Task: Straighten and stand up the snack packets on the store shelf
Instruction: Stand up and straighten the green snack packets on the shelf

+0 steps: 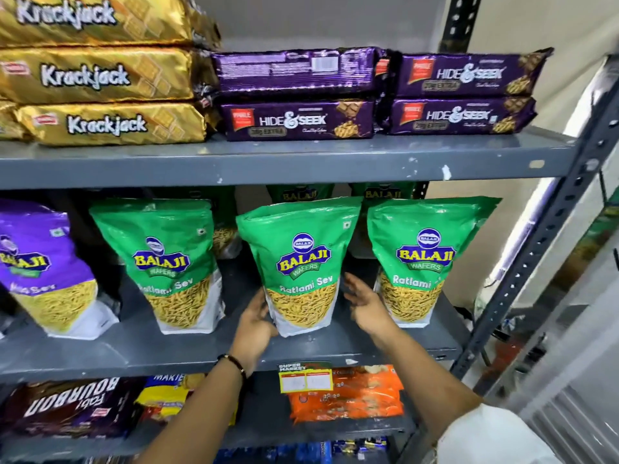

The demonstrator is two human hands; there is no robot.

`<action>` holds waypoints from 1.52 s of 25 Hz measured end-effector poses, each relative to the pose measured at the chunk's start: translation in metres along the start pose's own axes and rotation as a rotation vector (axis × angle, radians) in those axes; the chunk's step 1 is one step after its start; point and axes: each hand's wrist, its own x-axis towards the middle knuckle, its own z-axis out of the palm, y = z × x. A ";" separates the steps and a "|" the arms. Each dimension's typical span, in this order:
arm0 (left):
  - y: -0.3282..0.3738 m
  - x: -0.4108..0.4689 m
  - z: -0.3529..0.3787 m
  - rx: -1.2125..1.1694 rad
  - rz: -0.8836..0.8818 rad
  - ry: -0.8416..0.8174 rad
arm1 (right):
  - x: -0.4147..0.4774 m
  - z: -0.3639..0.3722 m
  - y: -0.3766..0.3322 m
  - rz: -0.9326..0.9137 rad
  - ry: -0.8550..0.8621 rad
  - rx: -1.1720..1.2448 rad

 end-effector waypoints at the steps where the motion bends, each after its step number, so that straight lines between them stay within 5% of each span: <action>1: 0.002 -0.001 0.000 0.034 -0.009 -0.026 | 0.000 0.003 -0.001 -0.001 -0.017 0.002; 8: 0.013 0.007 -0.011 0.084 -0.065 -0.167 | -0.010 0.015 0.009 0.015 0.031 -0.004; 30: -0.009 0.023 -0.021 0.139 -0.062 -0.233 | -0.025 0.025 0.007 -0.059 0.062 0.022; 35: -0.019 0.035 -0.046 0.274 0.073 0.019 | -0.037 0.053 0.006 -0.162 0.576 0.039; 38: -0.019 0.026 -0.082 0.247 0.169 0.215 | -0.052 0.101 0.006 -0.338 0.429 -0.042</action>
